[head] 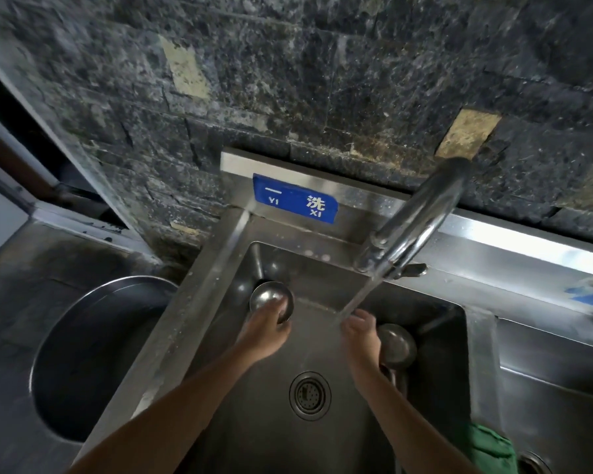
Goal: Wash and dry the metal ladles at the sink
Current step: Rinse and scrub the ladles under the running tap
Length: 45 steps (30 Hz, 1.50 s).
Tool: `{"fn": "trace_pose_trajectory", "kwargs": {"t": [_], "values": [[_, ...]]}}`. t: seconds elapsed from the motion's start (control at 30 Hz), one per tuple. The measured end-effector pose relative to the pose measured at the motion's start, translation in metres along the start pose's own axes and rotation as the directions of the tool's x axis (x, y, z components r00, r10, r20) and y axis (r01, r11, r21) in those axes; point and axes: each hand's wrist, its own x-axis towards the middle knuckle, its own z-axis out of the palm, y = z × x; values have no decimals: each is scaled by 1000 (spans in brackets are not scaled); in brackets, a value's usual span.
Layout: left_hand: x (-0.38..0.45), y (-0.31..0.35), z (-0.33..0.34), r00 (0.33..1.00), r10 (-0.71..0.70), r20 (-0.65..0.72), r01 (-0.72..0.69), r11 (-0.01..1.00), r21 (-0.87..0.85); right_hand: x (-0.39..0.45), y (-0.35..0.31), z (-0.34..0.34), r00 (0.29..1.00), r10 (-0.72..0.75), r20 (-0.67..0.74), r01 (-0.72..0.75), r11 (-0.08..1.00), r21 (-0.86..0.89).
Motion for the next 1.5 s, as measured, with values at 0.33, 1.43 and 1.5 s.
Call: {"fn": "trace_pose_trajectory", "kwargs": {"t": [0.33, 1.43, 1.5], "values": [[-55, -113, 29, 887, -410, 212, 433, 899, -71, -49, 53, 143, 817, 306, 488, -245, 951, -187], [-19, 46, 53, 879, -258, 400, 468, 308, -829, -46, 47, -12, 936, -160, 315, 271, 897, -350], [-21, 56, 49, 900, -235, 368, 420, 237, -876, -45, 38, -18, 926, -210, 315, 309, 900, -308]]}}
